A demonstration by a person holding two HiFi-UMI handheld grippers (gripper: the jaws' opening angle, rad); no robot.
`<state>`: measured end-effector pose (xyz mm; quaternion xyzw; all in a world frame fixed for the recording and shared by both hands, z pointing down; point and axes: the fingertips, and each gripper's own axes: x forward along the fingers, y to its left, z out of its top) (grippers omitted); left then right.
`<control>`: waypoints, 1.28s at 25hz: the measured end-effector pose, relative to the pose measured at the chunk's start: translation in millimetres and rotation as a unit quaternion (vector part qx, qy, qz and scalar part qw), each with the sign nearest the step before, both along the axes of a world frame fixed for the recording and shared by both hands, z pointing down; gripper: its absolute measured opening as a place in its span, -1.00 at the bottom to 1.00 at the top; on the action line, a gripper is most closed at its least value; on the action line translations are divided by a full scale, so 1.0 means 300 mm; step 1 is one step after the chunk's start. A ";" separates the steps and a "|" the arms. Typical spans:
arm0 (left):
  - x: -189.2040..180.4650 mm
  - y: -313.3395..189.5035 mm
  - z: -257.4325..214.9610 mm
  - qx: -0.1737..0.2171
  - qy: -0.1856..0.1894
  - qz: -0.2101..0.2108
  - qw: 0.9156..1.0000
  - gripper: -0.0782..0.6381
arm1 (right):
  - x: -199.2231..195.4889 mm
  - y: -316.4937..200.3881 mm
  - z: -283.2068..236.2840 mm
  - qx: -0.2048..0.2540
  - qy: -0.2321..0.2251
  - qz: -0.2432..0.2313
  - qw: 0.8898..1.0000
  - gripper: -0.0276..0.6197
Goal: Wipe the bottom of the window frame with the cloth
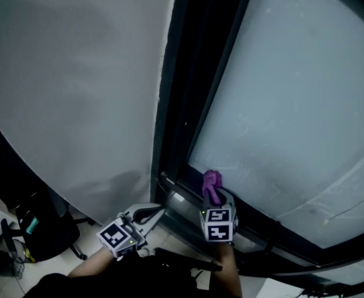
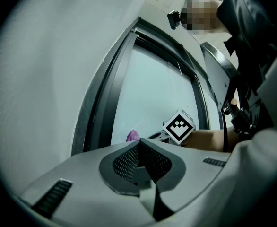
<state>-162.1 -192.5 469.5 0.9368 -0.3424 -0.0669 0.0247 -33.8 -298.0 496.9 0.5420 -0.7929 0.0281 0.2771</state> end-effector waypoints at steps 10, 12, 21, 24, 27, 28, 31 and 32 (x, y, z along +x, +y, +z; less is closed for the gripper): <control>0.096 0.020 -0.009 0.002 0.002 0.034 0.999 -0.78 | 0.137 0.057 -0.005 -0.004 -0.016 0.042 0.999 -0.71; 0.111 0.025 -0.011 0.003 0.003 0.039 0.999 -0.78 | 0.162 0.069 -0.005 -0.003 -0.018 0.050 0.999 -0.71; 0.157 0.053 -0.008 0.000 0.000 0.064 0.998 -0.78 | 0.281 0.114 -0.008 0.007 -0.044 0.103 0.994 -0.71; 0.169 0.067 0.010 -0.005 -0.004 0.071 0.997 -0.78 | 0.324 0.138 -0.007 0.019 -0.060 0.133 0.989 -0.71; 0.176 0.078 0.017 -0.009 -0.004 0.076 0.997 -0.78 | 0.362 0.157 -0.010 0.031 -0.064 0.153 0.986 -0.71; 0.176 0.080 0.018 -0.010 -0.004 0.076 0.997 -0.78 | 0.374 0.163 -0.010 0.032 -0.063 0.159 0.985 -0.71; 0.174 0.082 0.022 -0.009 -0.006 0.077 0.997 -0.78 | 0.406 0.180 -0.008 0.033 -0.061 0.174 0.982 -0.71; 0.174 0.084 0.023 -0.009 -0.007 0.078 0.997 -0.78 | 0.414 0.185 -0.008 0.036 -0.060 0.178 0.982 -0.71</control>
